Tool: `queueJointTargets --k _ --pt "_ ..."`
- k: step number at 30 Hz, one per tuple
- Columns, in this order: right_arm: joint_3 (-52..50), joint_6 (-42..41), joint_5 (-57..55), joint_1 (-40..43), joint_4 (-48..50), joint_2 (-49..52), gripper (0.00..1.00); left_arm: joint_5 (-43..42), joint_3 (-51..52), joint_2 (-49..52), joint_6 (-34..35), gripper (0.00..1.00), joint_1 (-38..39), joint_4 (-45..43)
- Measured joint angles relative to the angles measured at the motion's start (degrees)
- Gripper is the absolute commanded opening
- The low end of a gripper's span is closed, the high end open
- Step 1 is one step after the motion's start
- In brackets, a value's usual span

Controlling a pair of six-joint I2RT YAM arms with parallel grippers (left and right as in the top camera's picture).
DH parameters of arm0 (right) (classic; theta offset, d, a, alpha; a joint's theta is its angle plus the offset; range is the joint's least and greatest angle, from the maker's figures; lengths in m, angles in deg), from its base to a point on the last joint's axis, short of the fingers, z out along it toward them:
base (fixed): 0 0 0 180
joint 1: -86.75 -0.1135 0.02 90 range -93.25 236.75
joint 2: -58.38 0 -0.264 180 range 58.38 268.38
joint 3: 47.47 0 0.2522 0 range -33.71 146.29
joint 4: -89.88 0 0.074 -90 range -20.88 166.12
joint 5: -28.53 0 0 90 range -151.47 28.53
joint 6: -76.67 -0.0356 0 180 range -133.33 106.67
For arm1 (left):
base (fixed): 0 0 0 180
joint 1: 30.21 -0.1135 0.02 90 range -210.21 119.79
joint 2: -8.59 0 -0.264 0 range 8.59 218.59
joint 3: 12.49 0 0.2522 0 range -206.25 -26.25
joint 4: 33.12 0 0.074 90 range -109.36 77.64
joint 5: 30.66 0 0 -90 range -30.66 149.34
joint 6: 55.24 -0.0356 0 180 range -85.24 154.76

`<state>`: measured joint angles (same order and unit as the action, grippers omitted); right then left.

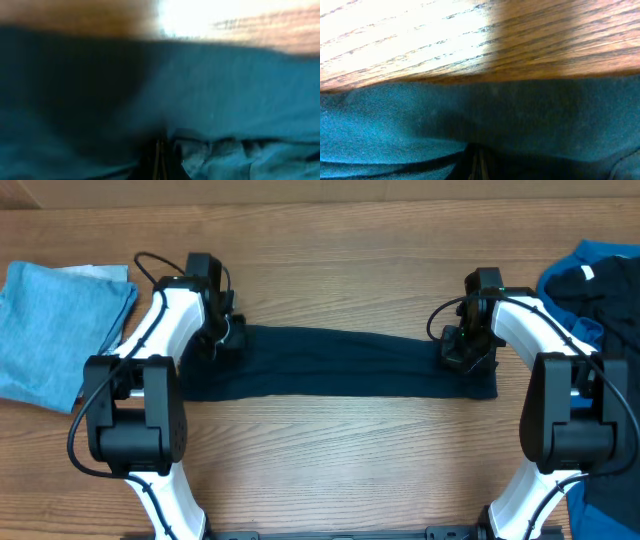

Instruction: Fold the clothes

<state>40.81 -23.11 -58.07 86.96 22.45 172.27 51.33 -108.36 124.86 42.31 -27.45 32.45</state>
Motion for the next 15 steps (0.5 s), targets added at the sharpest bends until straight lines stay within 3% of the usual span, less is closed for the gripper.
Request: queueJointTargets --k 8,15 --pt "0.0 0.4 -1.1 0.0 1.2 -0.1 0.04 -3.4 0.4 0.0 0.0 0.04 0.0 15.5" --pt "-0.1 0.6 -1.3 0.0 1.6 -0.1 0.04 0.2 0.4 0.0 0.0 0.05 -0.2 13.0"
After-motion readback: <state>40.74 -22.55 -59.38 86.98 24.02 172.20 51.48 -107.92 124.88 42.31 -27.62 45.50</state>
